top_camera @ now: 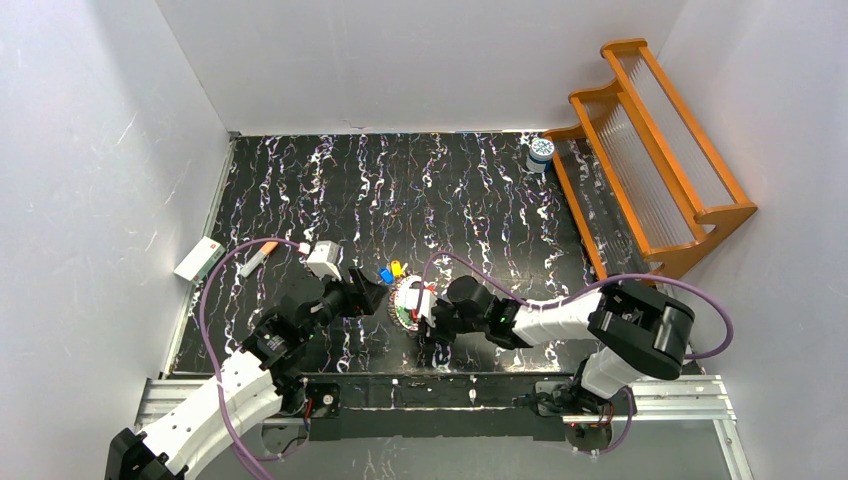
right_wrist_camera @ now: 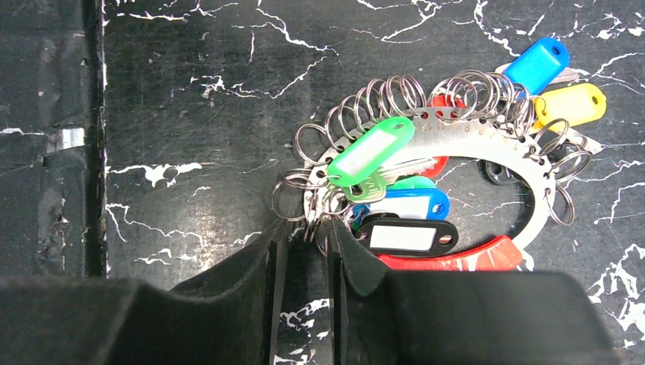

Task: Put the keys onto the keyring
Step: Pick up the keyring from the center of the board.

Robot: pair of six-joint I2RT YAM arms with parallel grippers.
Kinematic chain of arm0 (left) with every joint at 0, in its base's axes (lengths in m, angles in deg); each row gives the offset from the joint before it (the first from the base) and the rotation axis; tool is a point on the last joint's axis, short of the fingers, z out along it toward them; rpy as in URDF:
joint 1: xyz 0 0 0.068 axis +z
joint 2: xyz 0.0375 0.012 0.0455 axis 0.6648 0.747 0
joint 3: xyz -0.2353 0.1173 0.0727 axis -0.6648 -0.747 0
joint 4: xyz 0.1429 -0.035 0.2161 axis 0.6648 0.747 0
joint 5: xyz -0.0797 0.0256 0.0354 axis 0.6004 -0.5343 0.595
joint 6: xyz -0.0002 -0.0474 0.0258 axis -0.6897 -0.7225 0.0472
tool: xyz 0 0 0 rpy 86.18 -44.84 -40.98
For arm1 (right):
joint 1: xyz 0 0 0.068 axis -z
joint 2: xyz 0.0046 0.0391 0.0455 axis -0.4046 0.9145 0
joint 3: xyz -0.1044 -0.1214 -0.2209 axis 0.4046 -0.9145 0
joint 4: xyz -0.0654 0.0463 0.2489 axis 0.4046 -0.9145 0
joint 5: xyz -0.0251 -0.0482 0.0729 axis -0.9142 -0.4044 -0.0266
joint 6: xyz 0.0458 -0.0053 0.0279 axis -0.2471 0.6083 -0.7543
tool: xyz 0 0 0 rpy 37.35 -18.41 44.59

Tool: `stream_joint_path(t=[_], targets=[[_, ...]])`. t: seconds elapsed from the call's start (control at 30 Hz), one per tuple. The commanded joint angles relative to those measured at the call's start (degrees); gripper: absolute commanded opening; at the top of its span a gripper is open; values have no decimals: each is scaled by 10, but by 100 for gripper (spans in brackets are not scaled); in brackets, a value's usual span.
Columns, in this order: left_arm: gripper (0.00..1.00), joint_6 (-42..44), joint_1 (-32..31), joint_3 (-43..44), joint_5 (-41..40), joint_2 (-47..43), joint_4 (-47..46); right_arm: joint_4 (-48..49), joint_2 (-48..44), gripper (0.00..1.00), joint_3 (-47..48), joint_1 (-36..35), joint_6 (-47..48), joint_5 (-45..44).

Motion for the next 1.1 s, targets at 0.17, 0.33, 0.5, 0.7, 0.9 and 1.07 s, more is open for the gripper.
stream_joint_path(t=[0.17,0.33,0.5,0.7,0.9,1.07], targets=[[70,-1,0,-2,-4,-11,4,5,7,18,28,-4,13,-8],[70,0,0,-2,-4,-10,3,-4,5,1,33,-4,15,-7],[70,1,-1,-1,-5,-11,5,-11,3,1,36,-4,16,-6],[70,4,0,3,-8,-18,7,-16,-26,1,33,-3,13,-20],[70,10,0,11,-12,-18,24,-32,-70,1,34,-1,12,-29],[70,17,0,21,-12,-18,23,-53,-107,1,40,8,13,-27]])
